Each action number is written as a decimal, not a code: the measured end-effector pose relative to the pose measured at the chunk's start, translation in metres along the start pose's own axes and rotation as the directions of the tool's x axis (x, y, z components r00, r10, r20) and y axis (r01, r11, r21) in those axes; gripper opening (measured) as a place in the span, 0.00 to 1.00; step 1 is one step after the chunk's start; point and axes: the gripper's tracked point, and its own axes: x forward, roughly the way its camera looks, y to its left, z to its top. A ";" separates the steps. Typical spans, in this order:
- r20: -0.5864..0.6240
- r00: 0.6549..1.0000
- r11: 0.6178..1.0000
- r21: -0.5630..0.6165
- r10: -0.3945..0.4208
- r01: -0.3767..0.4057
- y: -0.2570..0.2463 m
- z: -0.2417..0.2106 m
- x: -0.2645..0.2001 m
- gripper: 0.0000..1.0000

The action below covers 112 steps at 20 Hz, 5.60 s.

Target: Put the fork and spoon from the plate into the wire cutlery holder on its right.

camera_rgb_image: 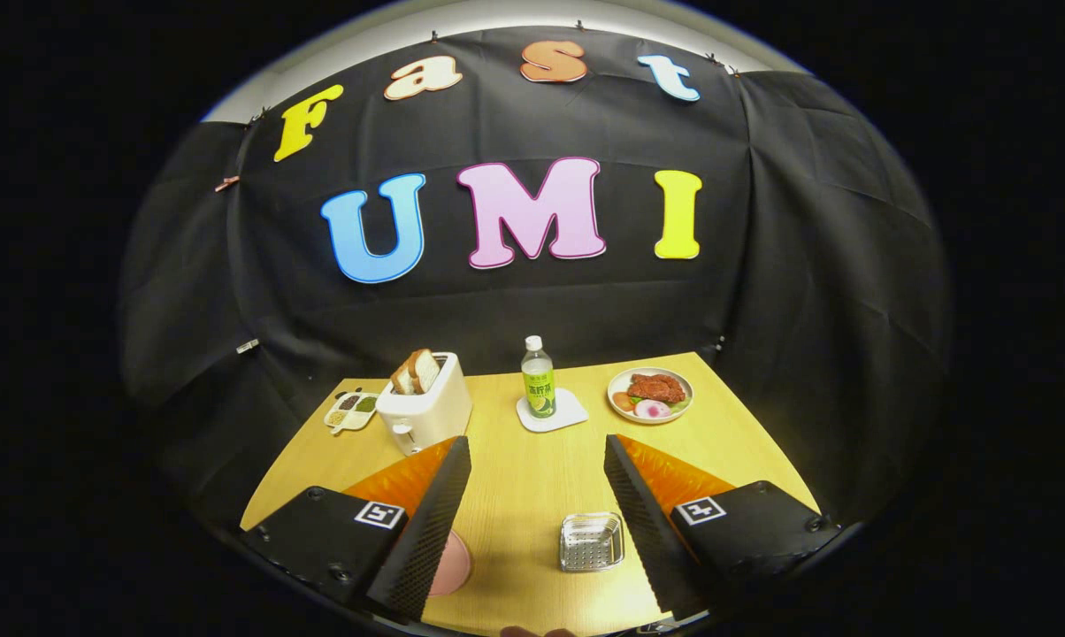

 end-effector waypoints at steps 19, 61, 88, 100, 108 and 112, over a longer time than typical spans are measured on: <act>-0.492 0.856 0.984 0.020 0.163 -0.176 0.119 -0.174 0.042 0.94; -0.811 0.529 0.962 0.143 0.249 -0.233 0.062 -0.228 -0.029 0.10; -0.986 0.064 0.927 -0.165 -0.152 -0.338 -0.111 -0.219 0.005 0.11; -0.955 0.295 0.944 -0.114 -0.019 -0.308 -0.074 -0.179 0.047 0.80; -0.829 0.549 0.955 -0.070 0.104 -0.287 -0.037 -0.146 0.037 1.00; -0.746 0.645 0.945 -0.065 0.167 -0.320 -0.006 -0.128 0.023 1.00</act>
